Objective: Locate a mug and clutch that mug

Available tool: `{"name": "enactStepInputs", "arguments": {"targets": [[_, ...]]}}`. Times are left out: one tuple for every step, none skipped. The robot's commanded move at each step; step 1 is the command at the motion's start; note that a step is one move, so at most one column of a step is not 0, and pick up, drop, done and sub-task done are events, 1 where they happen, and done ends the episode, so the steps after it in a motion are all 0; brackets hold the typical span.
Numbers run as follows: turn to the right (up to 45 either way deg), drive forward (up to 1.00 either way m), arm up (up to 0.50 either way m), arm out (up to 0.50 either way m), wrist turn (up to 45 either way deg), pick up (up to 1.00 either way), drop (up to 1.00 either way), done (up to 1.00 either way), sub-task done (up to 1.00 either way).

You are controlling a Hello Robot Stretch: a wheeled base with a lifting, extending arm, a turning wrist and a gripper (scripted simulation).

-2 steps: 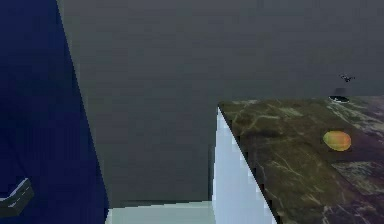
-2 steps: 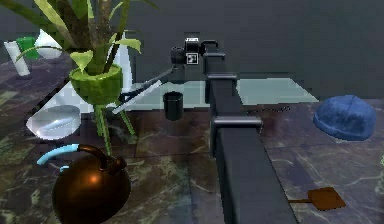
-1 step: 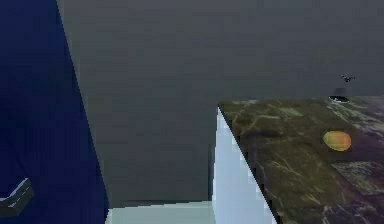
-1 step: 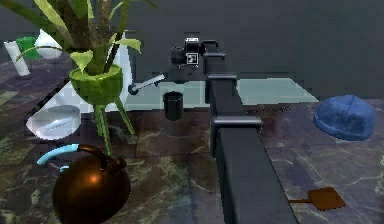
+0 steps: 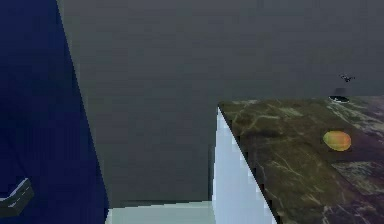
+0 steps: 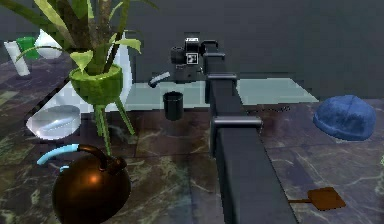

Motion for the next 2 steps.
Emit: {"name": "enactStepInputs", "arguments": {"targets": [[0.0,0.0,-0.16,0.0,0.0,0.0,0.0,0.0,0.0],[0.0,0.0,0.0,0.0,0.0,1.0,0.0,0.0,0.0]]}}
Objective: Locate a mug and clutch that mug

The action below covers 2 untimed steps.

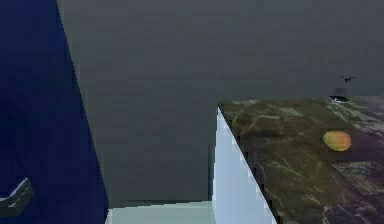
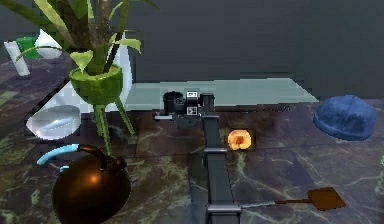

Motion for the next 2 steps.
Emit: {"name": "enactStepInputs", "arguments": {"targets": [[0.0,0.0,0.1,0.0,0.0,0.0,0.0,0.0,0.0],[0.0,0.0,0.0,0.0,0.0,0.0,0.0,1.0,0.0]]}}
